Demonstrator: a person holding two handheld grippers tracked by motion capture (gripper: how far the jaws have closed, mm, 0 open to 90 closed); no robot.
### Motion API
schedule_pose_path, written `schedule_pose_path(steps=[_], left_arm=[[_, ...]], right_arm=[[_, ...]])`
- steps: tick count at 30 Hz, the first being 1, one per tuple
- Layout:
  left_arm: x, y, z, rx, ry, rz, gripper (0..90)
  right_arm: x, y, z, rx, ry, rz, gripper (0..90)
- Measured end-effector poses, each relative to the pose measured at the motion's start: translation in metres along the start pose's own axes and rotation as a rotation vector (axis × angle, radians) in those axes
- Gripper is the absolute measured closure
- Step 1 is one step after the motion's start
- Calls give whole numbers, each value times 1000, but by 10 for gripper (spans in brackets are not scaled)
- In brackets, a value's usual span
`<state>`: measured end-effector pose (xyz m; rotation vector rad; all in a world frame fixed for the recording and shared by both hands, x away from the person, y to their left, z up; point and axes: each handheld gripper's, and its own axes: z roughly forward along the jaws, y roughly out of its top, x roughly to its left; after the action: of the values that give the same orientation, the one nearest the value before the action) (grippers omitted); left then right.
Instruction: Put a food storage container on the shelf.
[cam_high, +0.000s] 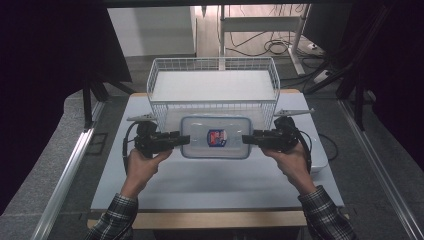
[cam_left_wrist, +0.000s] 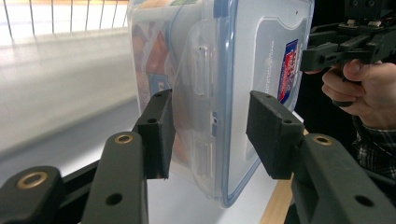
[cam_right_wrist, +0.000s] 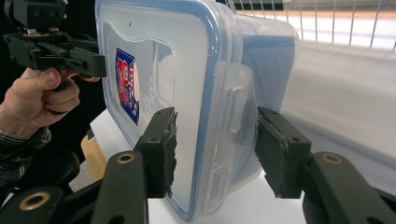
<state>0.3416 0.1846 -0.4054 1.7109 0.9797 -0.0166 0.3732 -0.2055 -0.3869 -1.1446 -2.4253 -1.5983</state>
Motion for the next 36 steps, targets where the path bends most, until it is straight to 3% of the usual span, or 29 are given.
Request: schedule_pose_path(steps=[19, 36], left_arm=[[1, 68, -8, -37, 6, 30, 523], [25, 111, -3, -70, -5, 15, 524]], right_arm=[[-2, 67, -11, -57, -7, -20, 499], [-20, 118, -4, -105, -9, -17, 501]])
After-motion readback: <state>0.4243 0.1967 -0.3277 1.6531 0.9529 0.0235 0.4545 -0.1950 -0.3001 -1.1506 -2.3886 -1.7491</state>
